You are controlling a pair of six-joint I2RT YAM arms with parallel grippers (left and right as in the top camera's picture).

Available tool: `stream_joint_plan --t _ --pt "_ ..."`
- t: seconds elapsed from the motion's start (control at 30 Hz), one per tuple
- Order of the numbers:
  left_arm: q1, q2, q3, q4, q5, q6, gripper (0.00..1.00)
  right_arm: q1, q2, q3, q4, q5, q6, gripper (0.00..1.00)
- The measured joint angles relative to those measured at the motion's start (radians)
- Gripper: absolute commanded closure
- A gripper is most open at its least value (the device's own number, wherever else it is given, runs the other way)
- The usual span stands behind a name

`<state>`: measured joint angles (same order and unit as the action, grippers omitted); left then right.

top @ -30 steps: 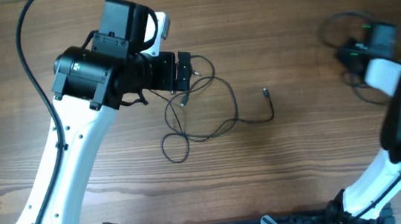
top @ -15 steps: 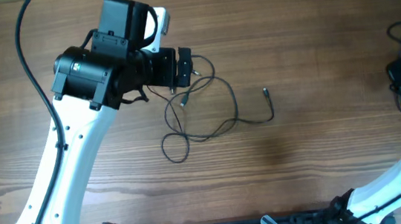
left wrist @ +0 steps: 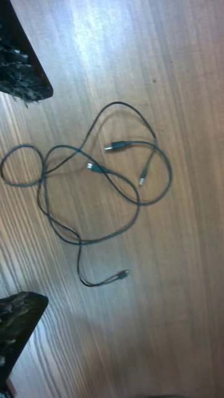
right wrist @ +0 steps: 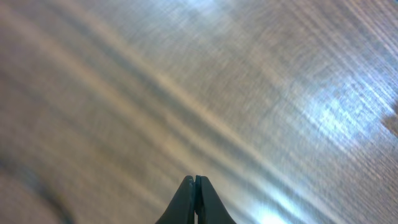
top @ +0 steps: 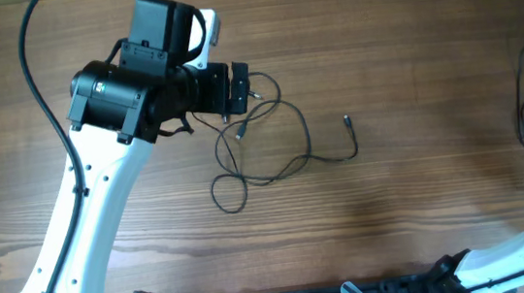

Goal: Untangle cables

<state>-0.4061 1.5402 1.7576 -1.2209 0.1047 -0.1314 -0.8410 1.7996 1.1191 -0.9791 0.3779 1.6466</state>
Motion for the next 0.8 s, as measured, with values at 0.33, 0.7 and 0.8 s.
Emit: stream_joint_plan --t 0.33,0.7,0.8 --pt "0.0 0.0 0.0 -0.006 -0.003 0.0 0.0 -0.154 0.068 -0.004 0.298 -0.019 -0.154 0.96" --pt "0.0 0.0 0.0 0.017 -0.003 -0.001 0.0 0.126 0.186 0.023 0.666 -0.005 -0.245 0.96" --pt "0.0 0.0 0.0 0.037 -0.003 -0.004 0.0 0.22 0.21 0.023 0.789 -0.033 -0.264 0.96"
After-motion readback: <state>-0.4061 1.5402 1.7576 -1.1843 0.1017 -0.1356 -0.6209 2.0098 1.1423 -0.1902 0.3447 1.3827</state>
